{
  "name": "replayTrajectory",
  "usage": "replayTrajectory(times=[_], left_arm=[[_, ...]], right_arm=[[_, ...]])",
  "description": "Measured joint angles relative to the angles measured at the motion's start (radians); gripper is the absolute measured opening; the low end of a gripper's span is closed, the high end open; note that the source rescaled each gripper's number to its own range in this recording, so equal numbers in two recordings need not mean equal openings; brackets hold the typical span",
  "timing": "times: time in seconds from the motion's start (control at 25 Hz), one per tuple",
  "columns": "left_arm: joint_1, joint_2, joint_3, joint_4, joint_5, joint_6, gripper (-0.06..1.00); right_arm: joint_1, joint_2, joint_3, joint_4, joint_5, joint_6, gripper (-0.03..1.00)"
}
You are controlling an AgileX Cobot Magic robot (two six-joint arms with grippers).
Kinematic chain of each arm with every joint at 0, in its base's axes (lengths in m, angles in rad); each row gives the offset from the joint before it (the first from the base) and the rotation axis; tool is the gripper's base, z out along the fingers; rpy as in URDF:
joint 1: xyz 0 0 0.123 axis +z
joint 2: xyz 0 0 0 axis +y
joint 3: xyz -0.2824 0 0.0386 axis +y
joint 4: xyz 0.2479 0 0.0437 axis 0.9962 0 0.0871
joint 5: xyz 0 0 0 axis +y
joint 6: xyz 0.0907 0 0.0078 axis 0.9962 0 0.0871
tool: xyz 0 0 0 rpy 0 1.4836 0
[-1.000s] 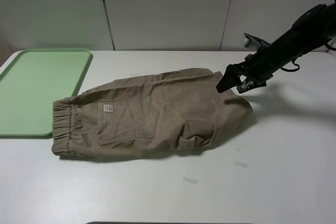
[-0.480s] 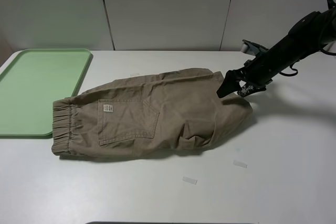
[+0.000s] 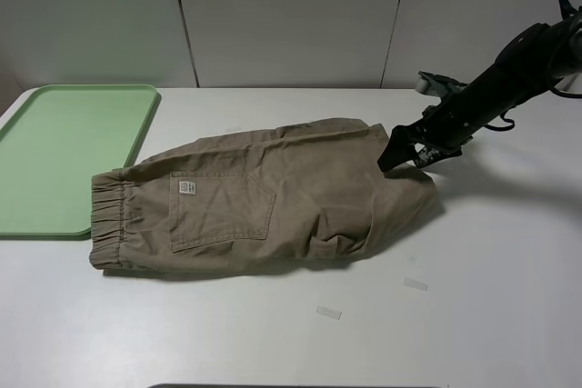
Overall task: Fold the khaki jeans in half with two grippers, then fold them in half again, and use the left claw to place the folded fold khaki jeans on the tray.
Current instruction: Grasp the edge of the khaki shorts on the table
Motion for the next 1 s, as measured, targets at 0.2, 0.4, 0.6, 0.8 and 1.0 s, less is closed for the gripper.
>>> replayTrajectory(times=[0.2, 0.4, 0.6, 0.8, 1.0], left_arm=[[0.000, 0.000, 0.000, 0.000, 0.000, 0.000, 0.90], [0.000, 0.000, 0.000, 0.001, 0.000, 0.000, 0.90], [0.000, 0.000, 0.000, 0.001, 0.000, 0.000, 0.90], [0.000, 0.000, 0.000, 0.001, 0.000, 0.000, 0.90], [0.000, 0.000, 0.000, 0.001, 0.000, 0.000, 0.90]], right_arm=[[0.051, 0.004, 0.000, 0.039, -0.003, -0.003, 0.93], [0.097, 0.011, 0.000, 0.090, 0.000, -0.003, 0.93], [0.120, 0.016, 0.000, 0.092, -0.001, -0.003, 0.77], [0.125, 0.028, 0.002, 0.032, -0.005, -0.002, 0.21], [0.128, 0.026, 0.002, -0.084, -0.016, 0.059, 0.02]])
